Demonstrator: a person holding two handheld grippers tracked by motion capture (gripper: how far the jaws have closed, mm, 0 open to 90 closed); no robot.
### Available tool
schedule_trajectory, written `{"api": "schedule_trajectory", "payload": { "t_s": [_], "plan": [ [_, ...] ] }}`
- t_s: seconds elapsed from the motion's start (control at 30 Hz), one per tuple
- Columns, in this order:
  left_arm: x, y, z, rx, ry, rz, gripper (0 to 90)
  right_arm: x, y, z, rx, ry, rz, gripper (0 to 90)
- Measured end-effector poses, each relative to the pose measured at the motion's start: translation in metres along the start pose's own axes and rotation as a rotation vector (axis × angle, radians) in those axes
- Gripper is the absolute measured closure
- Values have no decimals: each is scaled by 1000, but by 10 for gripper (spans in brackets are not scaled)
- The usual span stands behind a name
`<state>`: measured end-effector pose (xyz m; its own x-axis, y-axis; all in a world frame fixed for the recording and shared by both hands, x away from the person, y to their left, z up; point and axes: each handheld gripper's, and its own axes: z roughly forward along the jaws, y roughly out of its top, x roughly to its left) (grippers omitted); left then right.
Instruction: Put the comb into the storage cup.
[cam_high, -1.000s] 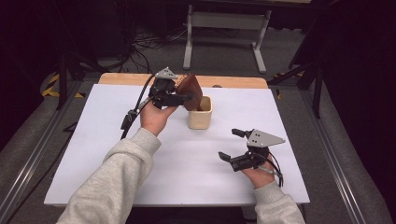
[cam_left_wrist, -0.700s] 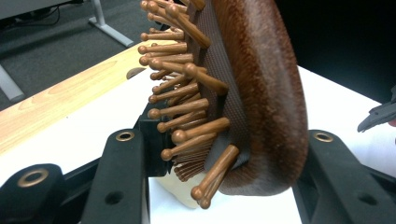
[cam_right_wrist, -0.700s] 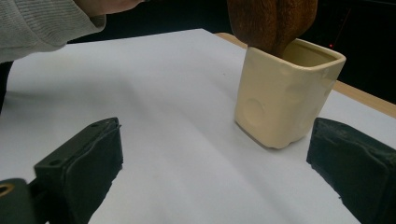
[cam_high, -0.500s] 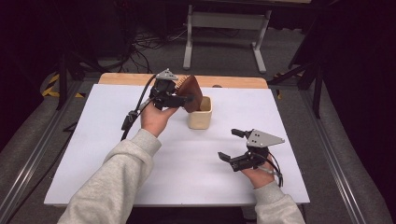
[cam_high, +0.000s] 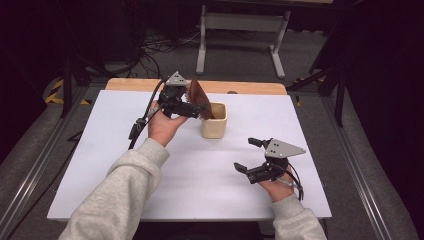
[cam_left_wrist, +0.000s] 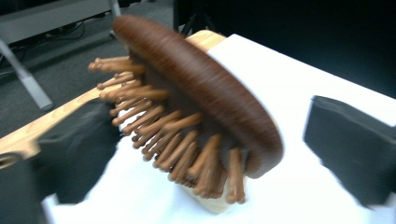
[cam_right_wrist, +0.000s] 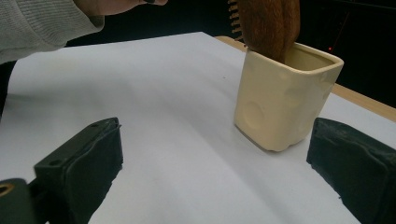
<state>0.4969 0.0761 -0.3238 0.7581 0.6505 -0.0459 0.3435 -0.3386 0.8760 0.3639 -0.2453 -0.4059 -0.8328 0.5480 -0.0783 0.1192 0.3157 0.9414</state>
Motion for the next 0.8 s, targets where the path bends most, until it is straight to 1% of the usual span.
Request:
{"api": "schedule_trajectory", "payload": {
  "t_s": [0.1,0.13,0.2,0.27,0.37,0.43,0.47,0.5,0.53,0.57,0.6,0.67,0.7,0.73,0.8],
  "plan": [
    [2,0,-6,4,14,4,0,0,0,0,0,0,0,39],
    [2,0,-9,5,21,12,0,0,0,0,0,-1,2,39],
    [1,0,-15,-4,40,28,0,0,0,0,0,-1,3,39],
    [1,1,-22,-15,49,35,0,0,0,0,-1,-2,1,39],
    [3,3,-34,-47,47,30,0,0,0,0,-3,-2,2,39],
    [3,4,-43,-66,47,39,0,-1,0,0,-6,-4,0,39],
    [3,4,-47,-73,44,42,0,-1,1,-1,-9,-5,3,39],
    [2,4,-54,-88,35,46,0,-1,1,-1,-9,-6,3,39],
    [2,4,-54,-88,35,46,0,-1,1,-1,-9,-6,3,39],
    [1,4,-64,-102,25,61,0,-2,1,-2,-11,-5,2,39],
    [1,3,-70,-109,25,71,0,-2,1,-2,-13,-5,3,39],
    [0,1,-80,-119,11,68,0,-2,2,-2,-13,-5,2,39],
    [0,1,-80,-119,11,68,0,-2,2,-2,-13,-5,2,39],
    [0,-3,-93,-136,3,69,0,-2,3,-3,-16,-7,1,39],
    [0,-9,-105,-161,-6,72,0,-3,4,-3,-19,-7,-1,39]
  ]
}}
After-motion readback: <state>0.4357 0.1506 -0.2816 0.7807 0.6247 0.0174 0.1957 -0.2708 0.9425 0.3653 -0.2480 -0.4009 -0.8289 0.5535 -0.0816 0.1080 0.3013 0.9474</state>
